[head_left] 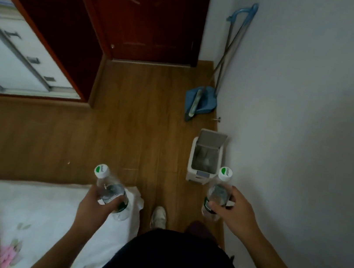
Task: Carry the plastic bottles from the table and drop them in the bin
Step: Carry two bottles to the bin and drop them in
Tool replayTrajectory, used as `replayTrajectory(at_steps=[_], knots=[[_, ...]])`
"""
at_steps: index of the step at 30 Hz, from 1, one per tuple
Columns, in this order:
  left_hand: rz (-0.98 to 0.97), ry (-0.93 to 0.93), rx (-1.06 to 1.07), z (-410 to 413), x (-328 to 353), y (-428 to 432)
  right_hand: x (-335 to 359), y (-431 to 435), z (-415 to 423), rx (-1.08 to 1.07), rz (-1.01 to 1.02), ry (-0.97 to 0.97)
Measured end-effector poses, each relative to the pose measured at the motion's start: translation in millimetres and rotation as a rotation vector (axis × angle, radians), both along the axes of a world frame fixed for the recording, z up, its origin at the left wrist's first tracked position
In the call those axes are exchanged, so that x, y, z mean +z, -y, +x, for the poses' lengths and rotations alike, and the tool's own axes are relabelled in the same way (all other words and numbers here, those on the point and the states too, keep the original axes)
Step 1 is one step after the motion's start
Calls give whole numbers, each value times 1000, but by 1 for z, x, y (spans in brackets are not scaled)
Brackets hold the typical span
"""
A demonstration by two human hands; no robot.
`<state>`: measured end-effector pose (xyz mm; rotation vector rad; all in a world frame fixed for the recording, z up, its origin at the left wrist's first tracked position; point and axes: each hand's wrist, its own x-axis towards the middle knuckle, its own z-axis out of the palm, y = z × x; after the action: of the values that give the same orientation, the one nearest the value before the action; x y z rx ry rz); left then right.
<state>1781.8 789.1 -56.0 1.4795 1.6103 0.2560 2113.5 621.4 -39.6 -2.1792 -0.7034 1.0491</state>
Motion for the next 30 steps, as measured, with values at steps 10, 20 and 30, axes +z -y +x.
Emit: replayTrajectory(at_steps=[10,20,30], knots=[[-99,2,-450,172,2,-122,-15,-28,72,-212,-65,35],[-21,-36,-526,279,-6,-185,-54,-119,158,-220,-13,-91],[-39,-58,-625,359,-101,-205,-154,-192,203,-248,-115,-149]])
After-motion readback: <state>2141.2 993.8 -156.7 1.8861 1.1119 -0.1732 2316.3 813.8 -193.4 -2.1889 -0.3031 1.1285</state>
